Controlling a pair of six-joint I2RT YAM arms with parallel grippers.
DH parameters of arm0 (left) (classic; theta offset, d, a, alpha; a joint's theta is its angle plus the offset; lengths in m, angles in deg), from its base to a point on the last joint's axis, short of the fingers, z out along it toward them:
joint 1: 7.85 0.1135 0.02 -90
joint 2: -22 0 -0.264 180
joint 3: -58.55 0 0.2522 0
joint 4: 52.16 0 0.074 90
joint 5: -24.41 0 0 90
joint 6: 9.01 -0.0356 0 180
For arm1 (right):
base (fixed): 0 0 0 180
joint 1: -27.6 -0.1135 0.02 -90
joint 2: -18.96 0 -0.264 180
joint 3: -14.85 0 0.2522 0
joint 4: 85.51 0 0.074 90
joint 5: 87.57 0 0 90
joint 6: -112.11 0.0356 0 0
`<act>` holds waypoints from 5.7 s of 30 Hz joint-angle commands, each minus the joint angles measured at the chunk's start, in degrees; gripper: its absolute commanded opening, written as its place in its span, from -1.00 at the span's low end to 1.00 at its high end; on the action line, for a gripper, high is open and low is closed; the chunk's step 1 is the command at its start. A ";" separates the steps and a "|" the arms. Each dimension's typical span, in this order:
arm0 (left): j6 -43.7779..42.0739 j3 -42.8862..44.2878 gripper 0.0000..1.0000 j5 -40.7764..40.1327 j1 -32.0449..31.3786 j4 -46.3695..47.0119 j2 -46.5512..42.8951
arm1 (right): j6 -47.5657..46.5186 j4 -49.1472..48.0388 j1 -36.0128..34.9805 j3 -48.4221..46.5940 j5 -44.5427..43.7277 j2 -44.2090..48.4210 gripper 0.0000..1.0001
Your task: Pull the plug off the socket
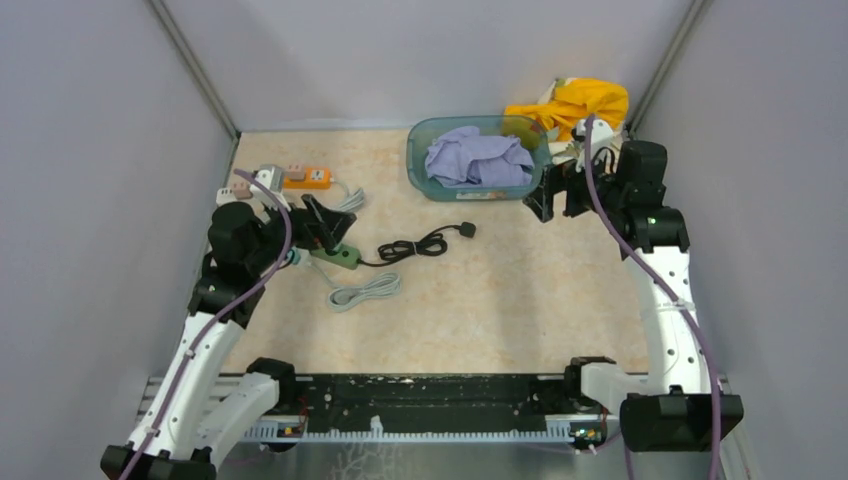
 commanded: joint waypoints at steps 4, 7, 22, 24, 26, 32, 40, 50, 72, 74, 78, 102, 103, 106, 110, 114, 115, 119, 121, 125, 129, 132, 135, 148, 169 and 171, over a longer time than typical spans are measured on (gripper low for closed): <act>1.54 -2.30 1.00 6.20 2.31 5.54 -1.92 | 4.00 -4.02 2.96 0.68 -8.80 1.48 0.98; 1.93 -4.80 1.00 7.40 2.82 8.03 -3.33 | 3.93 -4.91 3.60 1.54 -8.90 1.75 0.98; 8.62 -18.35 1.00 8.43 3.57 17.65 -3.17 | -17.89 -3.29 4.57 11.78 16.50 -4.04 0.98; 9.85 -18.90 1.00 6.16 3.62 16.32 -2.68 | -18.85 -3.46 4.59 12.34 17.31 -5.12 0.98; 11.97 -18.64 1.00 2.78 3.61 13.59 -1.48 | -17.65 -4.80 4.64 12.89 17.00 -5.80 0.98; 19.03 -15.48 1.00 5.23 3.46 6.32 0.95 | -15.26 -11.01 4.70 17.15 21.22 -5.52 0.98; 28.64 -12.71 1.00 -15.95 -3.64 -6.33 0.63 | -10.13 -20.73 4.71 24.66 24.69 -1.98 0.98; 41.51 5.63 0.99 -53.10 -6.78 -38.77 19.18 | -13.29 -18.12 3.92 25.29 21.53 -0.64 0.98; 29.09 1.63 0.78 -37.16 15.46 -17.11 30.45 | -15.34 -17.58 3.11 25.69 16.84 -1.78 0.98; 28.82 1.22 0.78 -36.74 15.46 -16.58 29.72 | -15.54 -17.38 3.02 25.61 16.58 -2.15 0.98; 28.76 0.49 0.74 -35.80 15.51 -15.79 27.57 | -15.75 -17.29 2.56 25.52 16.19 -2.65 0.98; 29.49 4.07 0.31 -33.57 15.48 -19.08 43.47 | -17.36 -16.58 1.30 25.46 14.07 -3.15 0.98; 29.48 3.60 0.31 -33.93 15.47 -19.01 43.02 | -17.38 -16.60 1.28 25.51 13.99 -3.13 0.98; 28.99 2.24 0.27 -34.99 15.53 -19.01 41.07 | -17.47 -16.63 1.29 25.44 13.98 -3.24 0.98; 27.80 -0.05 0.26 -35.71 15.49 -19.32 38.12 | -17.56 -16.47 1.28 25.36 13.97 -3.23 0.98; 25.60 -2.85 0.30 -35.16 15.54 -18.13 35.51 | -17.65 -16.34 1.24 25.34 13.97 -3.23 0.98; 25.08 -3.51 0.34 -34.99 15.56 -17.67 35.13 | -17.72 -16.31 1.18 25.34 13.96 -3.22 0.98; 23.44 -4.80 0.54 -34.50 15.71 -15.85 35.28 | -17.80 -16.12 1.16 25.25 13.89 -3.22 0.98; 22.78 -4.58 0.59 -33.38 15.96 -15.03 36.41 | -17.89 -16.08 1.09 25.25 13.89 -3.15 0.98; 23.35 -2.71 0.60 -31.05 16.08 -14.59 39.27 | -18.00 -16.01 1.08 25.32 13.81 -3.16 0.98; 24.39 -1.41 0.61 -29.01 16.05 -14.19 39.27 | -18.00 -16.05 1.00 25.42 13.88 -3.07 0.98; 24.83 -1.62 0.61 -29.83 16.13 -13.47 37.93 | -18.08 -16.11 1.05 25.43 13.81 -3.18 0.98; 25.49 -1.37 0.60 -31.54 16.13 -14.69 38.87 | -18.13 -15.98 0.84 25.37 13.74 -3.16 0.98; 24.09 -0.16 0.20 -35.39 16.08 -17.20 41.38 | -18.42 -15.89 0.73 25.34 13.45 -2.99 0.98; 11.46 -6.69 -1.00 -29.08 16.01 -15.06 8.72 | -18.24 -15.86 0.58 25.34 13.97 -3.05 0.98; 9.91 -6.11 -1.00 -27.00 16.01 -15.15 6.27 | -18.25 -15.87 0.56 25.34 13.94 -3.10 0.98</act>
